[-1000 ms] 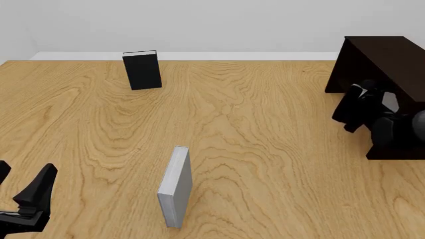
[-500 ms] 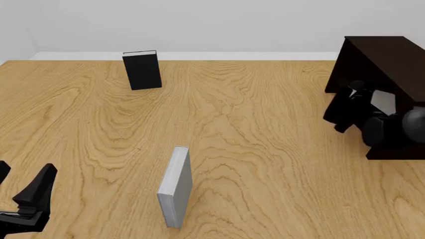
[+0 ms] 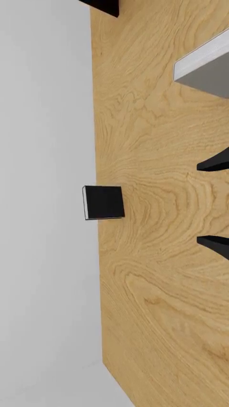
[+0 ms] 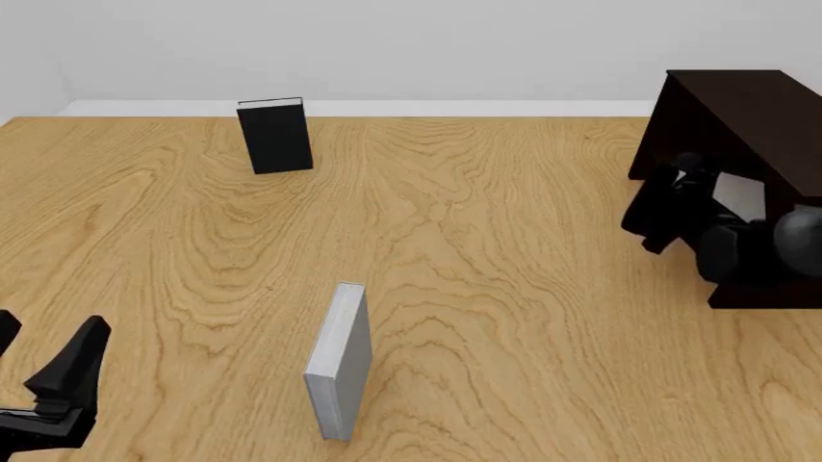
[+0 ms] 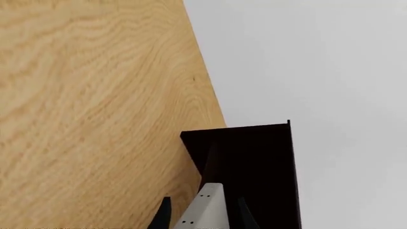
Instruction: Pick up the book on the right and place it on the cabinet shelf.
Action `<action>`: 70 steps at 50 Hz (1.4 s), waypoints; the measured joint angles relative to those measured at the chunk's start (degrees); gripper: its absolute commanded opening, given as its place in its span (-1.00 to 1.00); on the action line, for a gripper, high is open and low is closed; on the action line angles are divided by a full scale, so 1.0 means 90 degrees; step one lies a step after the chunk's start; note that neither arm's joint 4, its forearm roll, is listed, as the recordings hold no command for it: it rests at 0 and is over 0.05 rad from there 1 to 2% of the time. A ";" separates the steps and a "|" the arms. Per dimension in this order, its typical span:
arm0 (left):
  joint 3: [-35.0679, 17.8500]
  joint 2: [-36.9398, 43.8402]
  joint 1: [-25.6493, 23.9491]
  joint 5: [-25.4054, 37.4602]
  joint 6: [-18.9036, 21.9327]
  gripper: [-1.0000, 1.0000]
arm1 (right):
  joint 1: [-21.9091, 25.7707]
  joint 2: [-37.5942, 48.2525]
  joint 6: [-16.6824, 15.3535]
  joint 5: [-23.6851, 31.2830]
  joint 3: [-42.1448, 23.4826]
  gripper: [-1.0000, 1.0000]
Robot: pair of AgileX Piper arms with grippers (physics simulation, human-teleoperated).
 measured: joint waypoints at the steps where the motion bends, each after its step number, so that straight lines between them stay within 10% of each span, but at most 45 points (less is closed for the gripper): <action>1: 0.0000 0.0001 0.0000 -0.0001 0.0001 1.00 | -0.0004 0.0001 -0.0002 -0.0006 0.0006 1.00; 70: 0.0007 0.0030 -0.0034 -0.0006 0.0032 1.00 | -0.0729 -0.0276 -0.0024 -0.0100 0.0483 1.00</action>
